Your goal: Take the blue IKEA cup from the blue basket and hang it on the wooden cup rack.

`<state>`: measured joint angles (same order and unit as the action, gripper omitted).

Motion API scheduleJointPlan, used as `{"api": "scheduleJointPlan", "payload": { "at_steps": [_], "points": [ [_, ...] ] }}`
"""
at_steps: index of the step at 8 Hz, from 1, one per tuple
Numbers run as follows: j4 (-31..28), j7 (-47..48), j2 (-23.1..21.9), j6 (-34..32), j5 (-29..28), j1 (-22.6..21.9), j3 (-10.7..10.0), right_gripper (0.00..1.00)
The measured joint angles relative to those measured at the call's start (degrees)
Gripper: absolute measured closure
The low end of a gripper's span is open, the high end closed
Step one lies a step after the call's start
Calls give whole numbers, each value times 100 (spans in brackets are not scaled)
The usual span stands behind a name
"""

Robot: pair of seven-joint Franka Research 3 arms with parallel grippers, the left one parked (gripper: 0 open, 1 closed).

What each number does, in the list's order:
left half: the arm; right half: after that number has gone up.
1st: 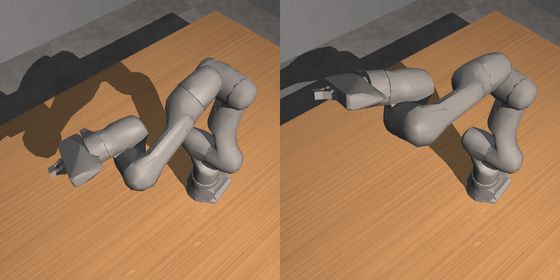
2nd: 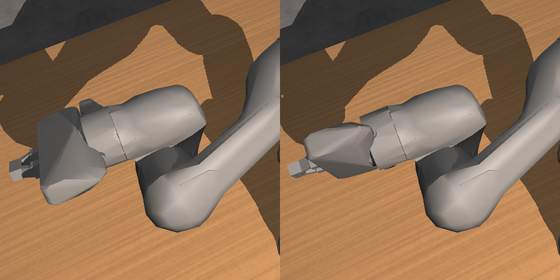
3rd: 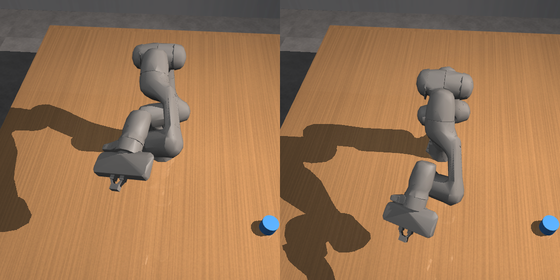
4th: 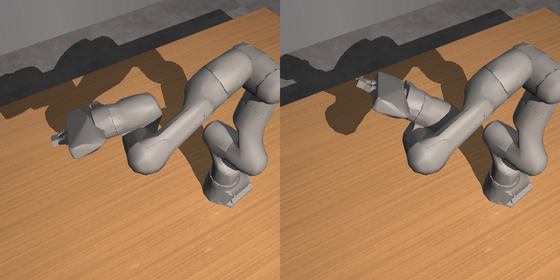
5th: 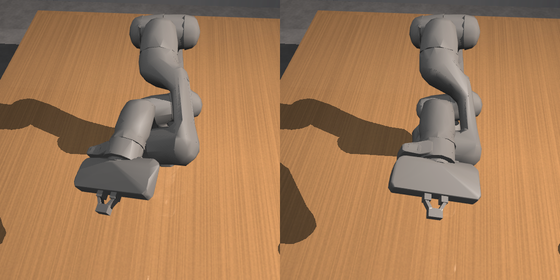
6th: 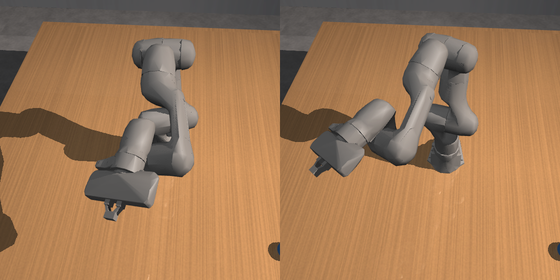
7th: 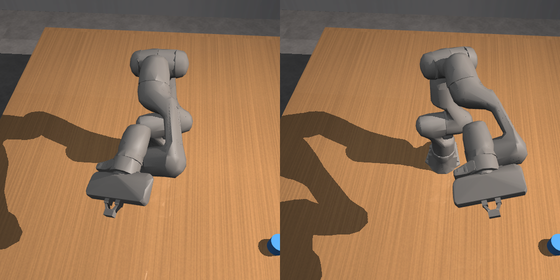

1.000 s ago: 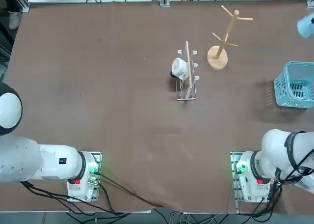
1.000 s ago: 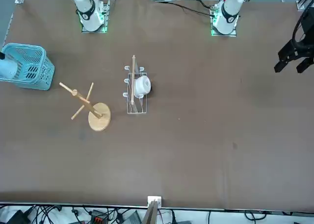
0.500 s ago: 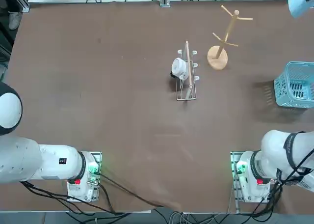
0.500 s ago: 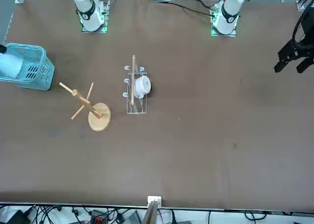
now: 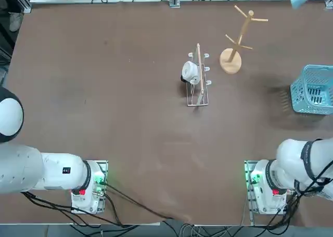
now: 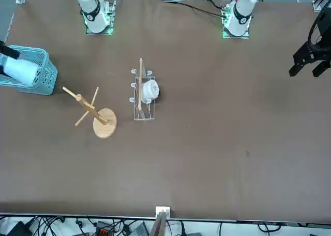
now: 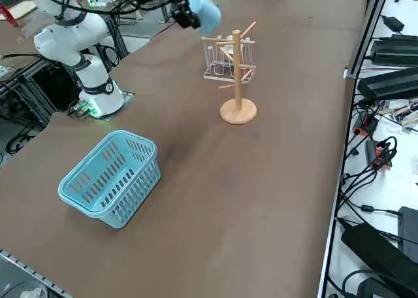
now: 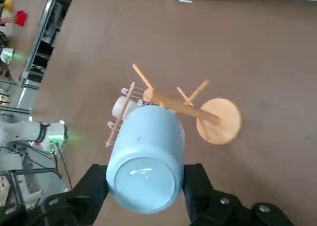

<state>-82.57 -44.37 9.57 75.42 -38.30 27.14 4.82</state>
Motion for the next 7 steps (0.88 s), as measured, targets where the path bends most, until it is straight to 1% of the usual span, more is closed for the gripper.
{"api": "scheduleJointPlan", "payload": {
  "at_steps": [4, 7],
  "points": [
    [4, -275, 745, 441, -54, -255, 0, 15],
    [4, -276, 952, 549, -90, -536, 1, 15]
  ]
}}
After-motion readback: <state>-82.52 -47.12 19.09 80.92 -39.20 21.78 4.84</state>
